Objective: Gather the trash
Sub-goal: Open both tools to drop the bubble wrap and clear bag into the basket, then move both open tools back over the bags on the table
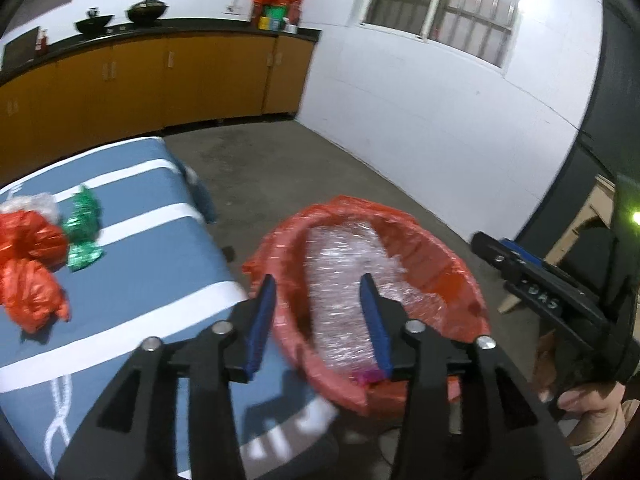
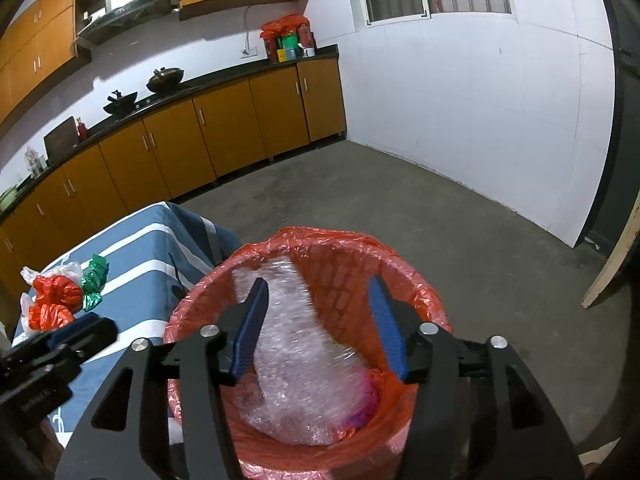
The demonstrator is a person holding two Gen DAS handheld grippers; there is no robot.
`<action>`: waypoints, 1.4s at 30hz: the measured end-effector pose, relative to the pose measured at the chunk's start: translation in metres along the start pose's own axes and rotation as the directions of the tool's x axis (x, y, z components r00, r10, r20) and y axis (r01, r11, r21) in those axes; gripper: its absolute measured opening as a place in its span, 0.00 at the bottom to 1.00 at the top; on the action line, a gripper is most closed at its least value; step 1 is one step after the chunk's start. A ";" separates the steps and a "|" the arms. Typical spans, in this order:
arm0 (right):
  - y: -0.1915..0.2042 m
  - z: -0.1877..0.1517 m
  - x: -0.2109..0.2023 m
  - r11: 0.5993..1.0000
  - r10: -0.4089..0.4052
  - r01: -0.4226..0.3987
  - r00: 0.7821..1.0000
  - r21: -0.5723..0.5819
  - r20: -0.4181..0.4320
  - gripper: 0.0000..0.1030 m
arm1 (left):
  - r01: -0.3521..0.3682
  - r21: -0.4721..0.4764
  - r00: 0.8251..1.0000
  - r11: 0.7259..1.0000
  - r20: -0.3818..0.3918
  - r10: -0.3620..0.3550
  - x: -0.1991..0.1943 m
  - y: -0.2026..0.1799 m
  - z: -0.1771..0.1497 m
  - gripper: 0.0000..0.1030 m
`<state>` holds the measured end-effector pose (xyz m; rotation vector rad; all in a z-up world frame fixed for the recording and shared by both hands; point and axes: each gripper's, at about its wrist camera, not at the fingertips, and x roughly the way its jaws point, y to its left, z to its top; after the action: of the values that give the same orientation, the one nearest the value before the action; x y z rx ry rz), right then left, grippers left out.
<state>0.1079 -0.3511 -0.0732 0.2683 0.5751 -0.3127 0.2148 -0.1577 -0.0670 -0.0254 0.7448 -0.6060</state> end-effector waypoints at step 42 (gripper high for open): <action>0.354 -0.064 0.031 0.727 0.446 -0.509 0.860 -0.460 -0.247 0.61 | -0.615 -0.441 0.713 0.654 0.042 0.700 -0.221 0.276 -0.090 0.68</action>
<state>0.2294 -0.0111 -0.0858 -0.0923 0.6643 0.3730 0.1707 0.2046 -0.0589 -0.1842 0.5996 0.2713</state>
